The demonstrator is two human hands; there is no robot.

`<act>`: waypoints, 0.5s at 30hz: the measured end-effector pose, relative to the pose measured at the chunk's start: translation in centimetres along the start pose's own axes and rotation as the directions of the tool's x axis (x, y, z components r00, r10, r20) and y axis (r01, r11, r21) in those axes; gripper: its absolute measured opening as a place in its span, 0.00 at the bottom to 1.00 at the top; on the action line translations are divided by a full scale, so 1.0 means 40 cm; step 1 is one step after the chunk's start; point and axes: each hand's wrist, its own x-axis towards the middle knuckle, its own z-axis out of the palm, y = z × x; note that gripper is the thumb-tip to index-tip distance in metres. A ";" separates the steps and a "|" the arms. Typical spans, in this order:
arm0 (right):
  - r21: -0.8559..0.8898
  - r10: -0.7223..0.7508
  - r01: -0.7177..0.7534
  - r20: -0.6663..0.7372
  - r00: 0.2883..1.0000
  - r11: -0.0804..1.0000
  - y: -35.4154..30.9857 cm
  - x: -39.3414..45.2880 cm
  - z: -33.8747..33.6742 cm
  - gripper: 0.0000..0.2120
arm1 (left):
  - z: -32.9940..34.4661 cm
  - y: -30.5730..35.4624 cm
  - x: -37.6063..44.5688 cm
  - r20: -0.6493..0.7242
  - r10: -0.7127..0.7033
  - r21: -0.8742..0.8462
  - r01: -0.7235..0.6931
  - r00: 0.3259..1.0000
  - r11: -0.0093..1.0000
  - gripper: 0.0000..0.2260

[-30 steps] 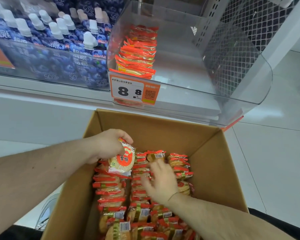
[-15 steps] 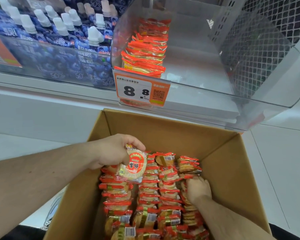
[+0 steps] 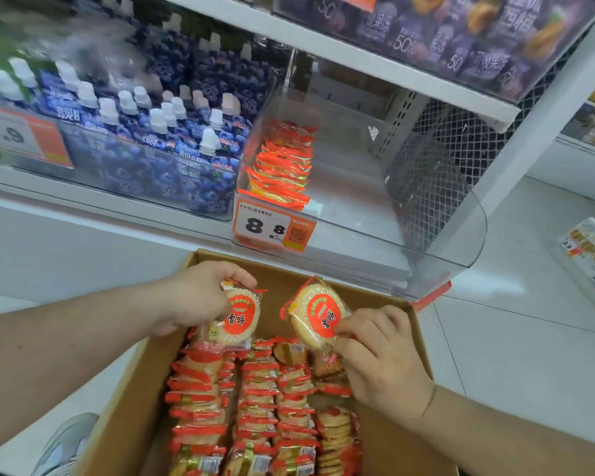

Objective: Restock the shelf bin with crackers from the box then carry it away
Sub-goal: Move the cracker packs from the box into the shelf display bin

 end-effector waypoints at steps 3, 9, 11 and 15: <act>-0.039 -0.022 0.019 -0.080 0.997 0.999 -0.015 0.047 -0.044 0.06 | 0.000 0.029 -0.044 0.001 0.058 -0.095 -0.058 0.998 0.994 0.26; 0.028 0.185 -0.185 0.024 0.983 0.982 -0.075 0.119 -0.068 0.08 | 0.026 0.099 -0.100 -0.001 0.179 -0.396 -0.165 0.984 0.904 0.28; 0.081 0.251 -0.261 0.122 0.960 0.962 -0.098 0.135 -0.073 0.08 | 0.042 0.121 -0.109 0.044 0.215 -0.517 -0.162 0.976 0.841 0.26; 0.109 0.230 -0.253 0.185 0.955 0.961 -0.113 0.155 -0.078 0.05 | 0.063 0.141 -0.116 0.029 0.233 -0.591 -0.171 0.972 0.789 0.19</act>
